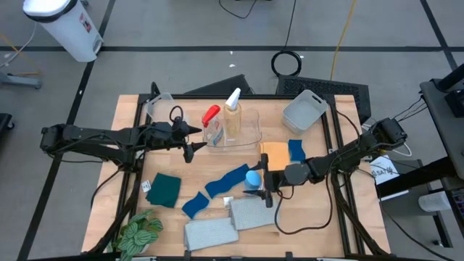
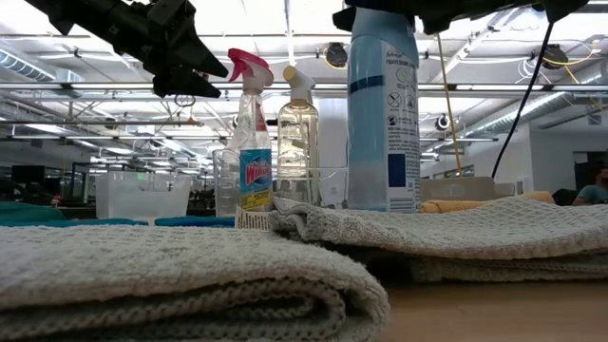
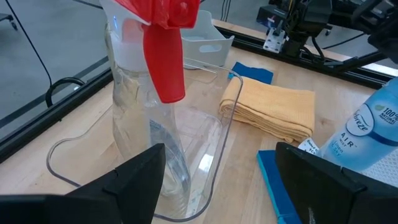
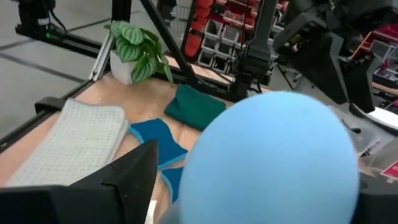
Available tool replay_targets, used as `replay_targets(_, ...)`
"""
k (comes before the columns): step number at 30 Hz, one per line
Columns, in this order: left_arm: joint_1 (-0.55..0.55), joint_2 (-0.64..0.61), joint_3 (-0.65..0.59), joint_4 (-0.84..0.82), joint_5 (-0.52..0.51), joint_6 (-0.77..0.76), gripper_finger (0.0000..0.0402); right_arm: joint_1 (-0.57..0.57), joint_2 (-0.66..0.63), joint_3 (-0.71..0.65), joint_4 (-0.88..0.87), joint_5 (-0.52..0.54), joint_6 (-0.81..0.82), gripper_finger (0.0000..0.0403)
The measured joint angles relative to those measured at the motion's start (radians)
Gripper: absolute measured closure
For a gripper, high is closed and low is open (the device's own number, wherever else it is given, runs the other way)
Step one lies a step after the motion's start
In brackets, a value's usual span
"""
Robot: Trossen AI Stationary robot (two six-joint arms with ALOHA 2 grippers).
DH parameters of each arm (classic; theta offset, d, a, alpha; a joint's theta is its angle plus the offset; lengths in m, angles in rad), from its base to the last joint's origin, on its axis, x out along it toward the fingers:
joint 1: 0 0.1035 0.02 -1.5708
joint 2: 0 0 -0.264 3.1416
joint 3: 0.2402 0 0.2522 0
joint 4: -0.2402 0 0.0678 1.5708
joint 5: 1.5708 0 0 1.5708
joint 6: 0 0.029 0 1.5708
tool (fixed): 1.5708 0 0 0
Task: Pick & Place Kitchen Items
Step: Put the blue air freshener spray into the transparent bin
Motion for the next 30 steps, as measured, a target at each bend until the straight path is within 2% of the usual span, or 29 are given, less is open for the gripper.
replay_targets(6,0.0,0.0,0.0,0.0,0.0,0.0,0.0094,-0.003,0.0,0.0,-0.003,0.009,0.144,0.011)
replay_targets(16,0.0,0.0,0.0,0.0,0.0,0.0,0.0094,-0.003,0.0,0.0,-0.002,0.214,0.227,0.011)
replay_targets(21,0.0,0.0,0.0,0.0,0.0,0.0,0.0094,-0.013,0.0,0.0,0.018,0.216,0.278,0.0113)
replay_targets(25,0.0,0.0,0.0,0.0,0.0,0.0,0.0094,-0.025,0.0,0.0,0.02,0.216,0.319,0.013)
replay_targets(30,0.0,0.0,0.0,0.0,0.0,0.0,0.0094,-0.031,0.0,0.0,0.02,0.215,0.337,0.0172)
